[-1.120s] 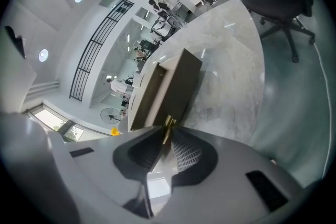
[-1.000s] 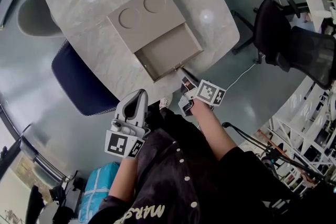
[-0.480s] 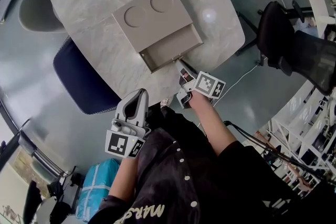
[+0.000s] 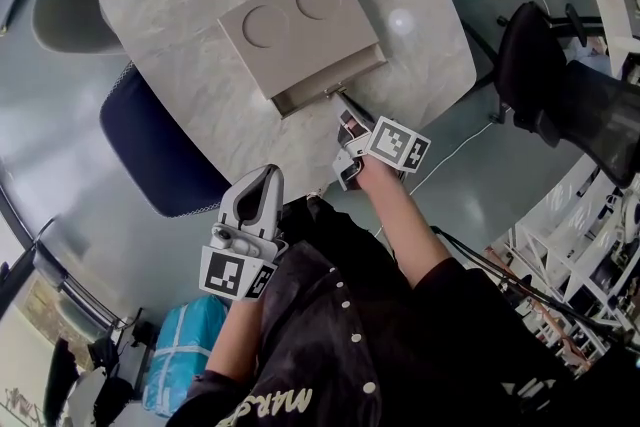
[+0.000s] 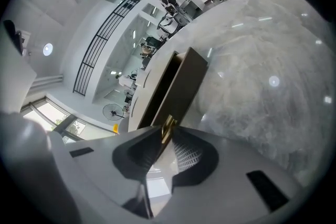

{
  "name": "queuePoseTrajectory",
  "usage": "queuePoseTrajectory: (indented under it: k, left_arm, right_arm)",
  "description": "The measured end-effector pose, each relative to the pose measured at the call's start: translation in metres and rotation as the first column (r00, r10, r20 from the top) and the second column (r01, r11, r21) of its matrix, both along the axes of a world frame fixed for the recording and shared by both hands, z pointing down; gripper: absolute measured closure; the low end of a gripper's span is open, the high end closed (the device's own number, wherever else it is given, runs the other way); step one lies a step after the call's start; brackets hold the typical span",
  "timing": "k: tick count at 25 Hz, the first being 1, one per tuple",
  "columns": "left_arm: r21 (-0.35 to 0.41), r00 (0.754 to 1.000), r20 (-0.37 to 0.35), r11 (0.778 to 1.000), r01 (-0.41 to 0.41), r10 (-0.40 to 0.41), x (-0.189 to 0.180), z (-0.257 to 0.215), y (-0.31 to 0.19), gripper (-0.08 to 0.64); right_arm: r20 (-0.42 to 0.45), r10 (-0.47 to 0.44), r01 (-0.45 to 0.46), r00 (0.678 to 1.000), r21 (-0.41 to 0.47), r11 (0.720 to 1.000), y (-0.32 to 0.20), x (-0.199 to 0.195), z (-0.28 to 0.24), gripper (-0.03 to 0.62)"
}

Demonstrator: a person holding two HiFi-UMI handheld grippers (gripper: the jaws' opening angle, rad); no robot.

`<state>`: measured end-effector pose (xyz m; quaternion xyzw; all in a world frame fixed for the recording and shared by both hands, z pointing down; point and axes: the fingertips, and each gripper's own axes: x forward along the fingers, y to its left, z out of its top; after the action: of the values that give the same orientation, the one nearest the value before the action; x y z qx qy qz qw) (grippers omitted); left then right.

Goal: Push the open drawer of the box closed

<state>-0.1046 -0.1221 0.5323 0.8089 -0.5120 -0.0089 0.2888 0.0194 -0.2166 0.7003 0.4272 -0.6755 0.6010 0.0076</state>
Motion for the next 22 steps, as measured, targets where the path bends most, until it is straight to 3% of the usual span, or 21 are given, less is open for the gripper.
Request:
queuePoseTrajectory:
  k: [22]
  left_arm:
    - [-0.032, 1.0, -0.018, 0.999, 0.0, -0.001, -0.017, 0.02, -0.013, 0.543]
  right_arm:
    - [0.029, 0.043, -0.043, 0.999, 0.015, 0.999, -0.038, -0.027, 0.001, 0.54]
